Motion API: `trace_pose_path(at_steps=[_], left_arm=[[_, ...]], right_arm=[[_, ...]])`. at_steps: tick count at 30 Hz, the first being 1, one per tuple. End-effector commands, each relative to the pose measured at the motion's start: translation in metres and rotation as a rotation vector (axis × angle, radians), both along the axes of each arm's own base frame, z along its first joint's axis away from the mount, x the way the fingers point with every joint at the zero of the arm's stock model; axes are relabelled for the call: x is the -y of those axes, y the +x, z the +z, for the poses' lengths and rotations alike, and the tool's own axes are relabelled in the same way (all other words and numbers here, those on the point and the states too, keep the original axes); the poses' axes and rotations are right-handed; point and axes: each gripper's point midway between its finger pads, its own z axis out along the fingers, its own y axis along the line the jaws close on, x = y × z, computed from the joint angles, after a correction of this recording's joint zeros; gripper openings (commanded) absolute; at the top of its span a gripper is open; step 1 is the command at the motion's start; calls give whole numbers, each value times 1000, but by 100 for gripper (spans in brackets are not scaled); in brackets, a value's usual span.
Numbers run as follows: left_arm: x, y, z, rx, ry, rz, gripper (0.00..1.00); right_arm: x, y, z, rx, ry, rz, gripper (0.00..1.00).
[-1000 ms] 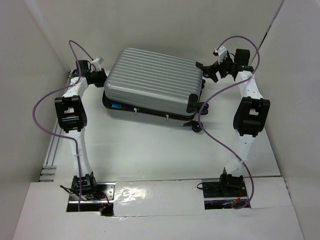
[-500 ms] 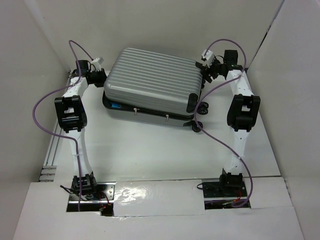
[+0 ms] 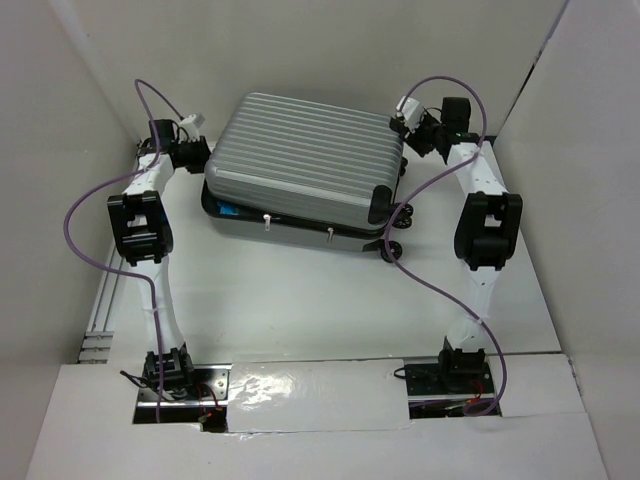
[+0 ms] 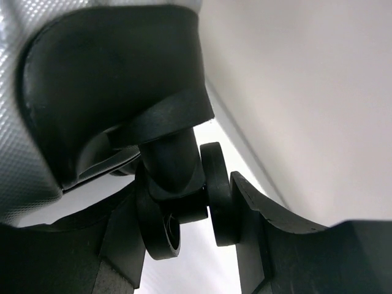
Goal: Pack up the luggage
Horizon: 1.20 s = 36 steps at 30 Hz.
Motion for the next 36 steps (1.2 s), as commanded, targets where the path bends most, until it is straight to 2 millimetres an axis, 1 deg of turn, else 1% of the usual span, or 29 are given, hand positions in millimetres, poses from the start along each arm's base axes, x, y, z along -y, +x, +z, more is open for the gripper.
trace_pose_path(at_steps=[1, 3, 4, 6, 7, 8, 9, 11, 13, 14, 15, 16, 17, 18, 19, 20, 21, 23, 25, 26, 28, 29, 30, 31, 32, 33, 34, 35, 36], left_arm=[[-25, 12, -29, 73, 78, -26, 0], [-21, 10, -30, 73, 55, -37, 0], [-21, 12, -29, 82, 57, -36, 0], [-16, 9, -25, 81, 32, -49, 0], [-17, 11, -23, 93, 35, -49, 0], [-14, 8, -25, 82, 15, -54, 0], [-12, 10, -18, 103, 12, -63, 0], [-12, 9, -20, 97, 5, -59, 0], [-10, 8, -20, 98, -2, -66, 0], [-10, 7, -18, 98, -2, -66, 0], [-10, 7, -18, 98, -2, -66, 0], [-10, 7, -18, 98, -2, -66, 0], [-11, 7, -18, 97, 4, -60, 0], [-13, 8, -19, 95, 10, -53, 0], [-13, 8, -19, 95, 10, -53, 0], [-13, 8, -19, 95, 10, -53, 0], [-14, 8, -20, 94, 16, -46, 0], [-14, 8, -20, 88, 9, -41, 0], [-13, 8, -19, 84, 3, -36, 0], [-14, 8, -20, 76, 0, -23, 0], [-14, 10, -18, 79, -6, -17, 0], [-14, 10, -18, 79, -6, -16, 0], [-14, 11, -17, 85, -10, -12, 0], [-15, 10, -21, 68, -12, 4, 0], [-15, 10, -21, 68, -12, 4, 0], [-15, 10, -21, 68, -12, 4, 0], [-15, 10, -21, 68, -12, 4, 0], [-15, 10, -21, 63, -19, 9, 0], [-15, 10, -16, 72, -17, 8, 0]], right_arm=[[-15, 0, 187, 476, 66, -116, 0], [-21, -7, 209, 526, 113, -125, 0], [-31, -11, 216, 532, 122, -92, 0], [-40, -15, 230, 541, 147, -46, 0], [-48, -14, 221, 502, 150, -24, 0], [-48, -12, 219, 491, 149, -25, 0], [-55, -11, 224, 494, 151, -20, 0], [-51, -1, 206, 461, 144, -78, 0], [-50, 5, 202, 453, 158, -96, 0], [-50, 9, 186, 411, 153, -98, 0], [-47, 11, 181, 389, 174, -133, 0], [-40, 12, 181, 385, 183, -157, 0], [-38, 14, 174, 369, 194, -173, 0], [-33, 15, 176, 371, 215, -188, 0], [-25, 16, 164, 348, 210, -203, 0], [-28, 15, 159, 337, 213, -188, 0], [-23, 16, 159, 335, 219, -199, 0], [-23, 16, 152, 304, 215, -202, 0], [-21, 19, 130, 248, 204, -217, 0], [-19, 19, 129, 250, 200, -230, 0], [-25, 19, 126, 247, 201, -221, 0], [-25, 19, 122, 238, 199, -222, 0], [-25, 21, 111, 211, 195, -224, 0], [-24, 22, 109, 203, 190, -257, 0], [-24, 22, 119, 213, 192, -256, 0], [-24, 22, 105, 176, 185, -259, 10], [-22, 22, 105, 180, 174, -264, 28], [-22, 22, 100, 174, 159, -260, 40], [-29, 20, 106, 185, 154, -243, 59]])
